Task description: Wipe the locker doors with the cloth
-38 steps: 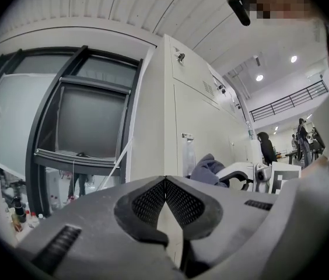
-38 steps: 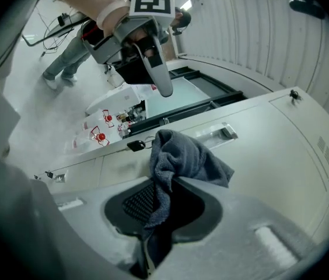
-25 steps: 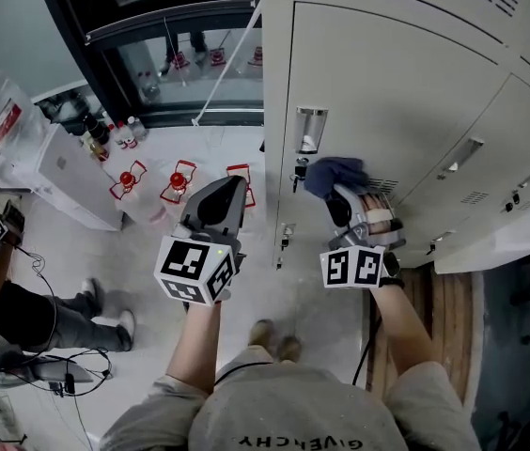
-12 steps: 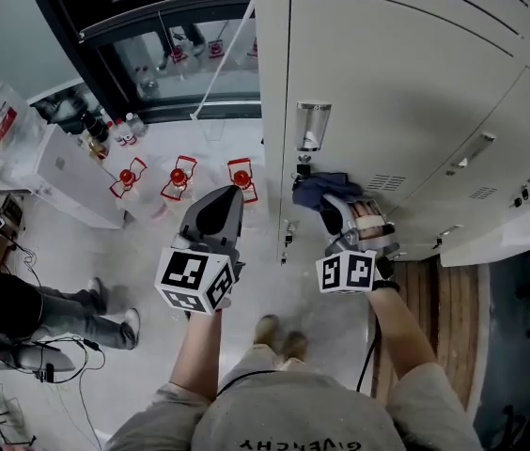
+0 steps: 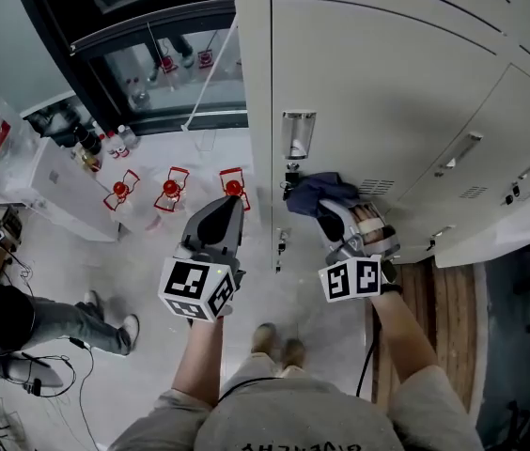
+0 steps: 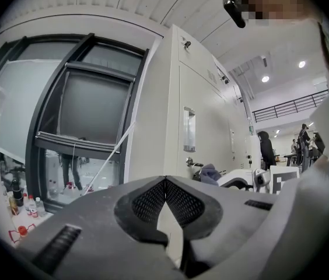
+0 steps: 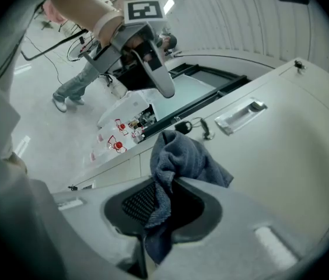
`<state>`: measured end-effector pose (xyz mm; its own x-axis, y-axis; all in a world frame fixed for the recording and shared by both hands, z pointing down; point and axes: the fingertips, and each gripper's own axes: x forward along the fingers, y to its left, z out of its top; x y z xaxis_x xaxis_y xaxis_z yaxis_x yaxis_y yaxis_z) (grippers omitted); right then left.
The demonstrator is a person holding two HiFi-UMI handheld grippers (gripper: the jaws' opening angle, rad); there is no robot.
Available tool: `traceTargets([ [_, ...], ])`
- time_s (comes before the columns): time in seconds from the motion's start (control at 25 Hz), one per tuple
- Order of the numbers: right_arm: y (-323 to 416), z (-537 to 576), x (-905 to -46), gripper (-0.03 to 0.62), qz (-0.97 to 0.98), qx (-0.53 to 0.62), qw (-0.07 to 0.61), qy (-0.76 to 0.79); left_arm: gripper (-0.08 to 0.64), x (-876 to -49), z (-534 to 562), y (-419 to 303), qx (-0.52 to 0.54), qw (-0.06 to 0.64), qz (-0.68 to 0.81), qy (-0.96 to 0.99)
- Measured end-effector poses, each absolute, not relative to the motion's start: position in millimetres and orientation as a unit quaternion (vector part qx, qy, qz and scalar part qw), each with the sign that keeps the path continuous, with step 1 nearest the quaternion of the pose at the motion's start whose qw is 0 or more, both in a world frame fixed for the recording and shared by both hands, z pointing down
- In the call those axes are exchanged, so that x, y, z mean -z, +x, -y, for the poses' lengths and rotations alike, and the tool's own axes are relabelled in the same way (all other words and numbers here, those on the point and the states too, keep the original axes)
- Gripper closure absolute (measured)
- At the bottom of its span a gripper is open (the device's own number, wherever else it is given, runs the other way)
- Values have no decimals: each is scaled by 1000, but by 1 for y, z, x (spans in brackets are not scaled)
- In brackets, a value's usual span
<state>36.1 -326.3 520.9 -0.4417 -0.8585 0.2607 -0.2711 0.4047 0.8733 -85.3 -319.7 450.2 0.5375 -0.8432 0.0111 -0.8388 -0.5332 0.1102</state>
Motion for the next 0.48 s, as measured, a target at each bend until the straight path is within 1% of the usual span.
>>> traceTargets([
  [0.16, 52, 319, -472, 532, 738, 415, 348, 402, 561, -431, 318, -72, 32, 38, 470, 881],
  [0.48, 91, 316, -357, 531, 681, 492, 312, 443, 561, -376, 313, -38, 55, -6, 442, 895],
])
